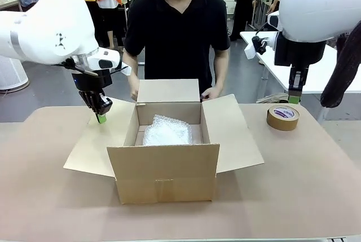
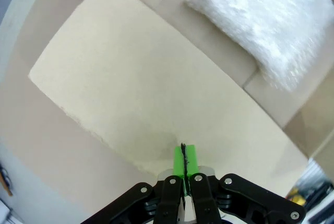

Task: Wrap the clocks to prevent damage.
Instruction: Once the human has placed the objects inside and stepped back, release both hands from the side flaps of the Package Box.

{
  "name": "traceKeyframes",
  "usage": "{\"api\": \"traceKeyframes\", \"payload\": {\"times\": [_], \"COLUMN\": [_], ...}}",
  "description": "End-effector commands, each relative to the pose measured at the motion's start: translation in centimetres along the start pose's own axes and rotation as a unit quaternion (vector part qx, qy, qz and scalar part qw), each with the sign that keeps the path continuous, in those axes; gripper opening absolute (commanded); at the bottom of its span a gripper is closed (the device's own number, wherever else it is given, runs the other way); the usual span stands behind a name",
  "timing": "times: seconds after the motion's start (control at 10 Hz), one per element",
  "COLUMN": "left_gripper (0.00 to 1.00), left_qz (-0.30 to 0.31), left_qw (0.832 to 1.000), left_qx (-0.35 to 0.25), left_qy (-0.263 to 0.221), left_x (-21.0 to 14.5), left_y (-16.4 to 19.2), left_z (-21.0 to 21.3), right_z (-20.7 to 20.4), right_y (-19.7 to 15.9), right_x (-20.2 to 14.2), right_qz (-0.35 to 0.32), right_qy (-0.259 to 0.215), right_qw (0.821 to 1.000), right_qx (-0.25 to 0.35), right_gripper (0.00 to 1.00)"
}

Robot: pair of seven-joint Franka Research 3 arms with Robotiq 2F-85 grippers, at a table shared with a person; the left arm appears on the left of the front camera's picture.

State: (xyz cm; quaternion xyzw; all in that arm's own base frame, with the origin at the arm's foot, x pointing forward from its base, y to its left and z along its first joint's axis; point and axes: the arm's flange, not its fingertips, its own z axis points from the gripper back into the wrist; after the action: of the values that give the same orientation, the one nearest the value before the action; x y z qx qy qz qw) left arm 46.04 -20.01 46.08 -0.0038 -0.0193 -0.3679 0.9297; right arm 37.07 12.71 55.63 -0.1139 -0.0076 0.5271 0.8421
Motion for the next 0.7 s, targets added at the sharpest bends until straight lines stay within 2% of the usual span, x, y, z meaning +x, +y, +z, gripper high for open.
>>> {"api": "traceKeyframes", "payload": {"times": [0.0, 0.1, 0.2, 0.3, 0.5, 0.6], "left_gripper": [0.01, 0.01, 0.01, 0.01, 0.01, 0.01], "left_qz": [-0.119, -0.175, -0.238, -0.268, -0.288, -0.286], "left_qw": [0.991, 0.979, 0.965, 0.958, 0.955, 0.956], "left_qx": [-0.038, -0.049, -0.058, -0.06, -0.056, -0.059], "left_qy": [0.054, 0.09, 0.093, 0.085, 0.052, 0.032], "left_x": [-1.2, -3.2, -5.1, -7.5, -12.7, -14.4], "left_y": [1.5, 1.6, 2.1, 2.4, 3.7, 4.1], "left_z": [4.8, 6.7, 8.9, 10.6, 12.6, 12.3], "right_z": [1.7, 2.3, 2.9, 3.4, 3.2, 2.6], "right_y": [-0.9, -1.1, -1.5, -1.7, -2.0, -2.6], "right_x": [-1.0, -2.1, -3.2, -4.3, -6.7, -7.3], "right_qz": [0.113, 0.167, 0.202, 0.217, 0.244, 0.235], "right_qy": [0.009, 0.012, 0.014, 0.014, 0.008, -0.003], "right_qw": [0.992, 0.983, 0.977, 0.973, 0.967, 0.969], "right_qx": [0.051, 0.068, 0.072, 0.079, 0.073, 0.069], "right_gripper": [0.01, 0.01, 0.01, 0.01, 0.01, 0.01]}}
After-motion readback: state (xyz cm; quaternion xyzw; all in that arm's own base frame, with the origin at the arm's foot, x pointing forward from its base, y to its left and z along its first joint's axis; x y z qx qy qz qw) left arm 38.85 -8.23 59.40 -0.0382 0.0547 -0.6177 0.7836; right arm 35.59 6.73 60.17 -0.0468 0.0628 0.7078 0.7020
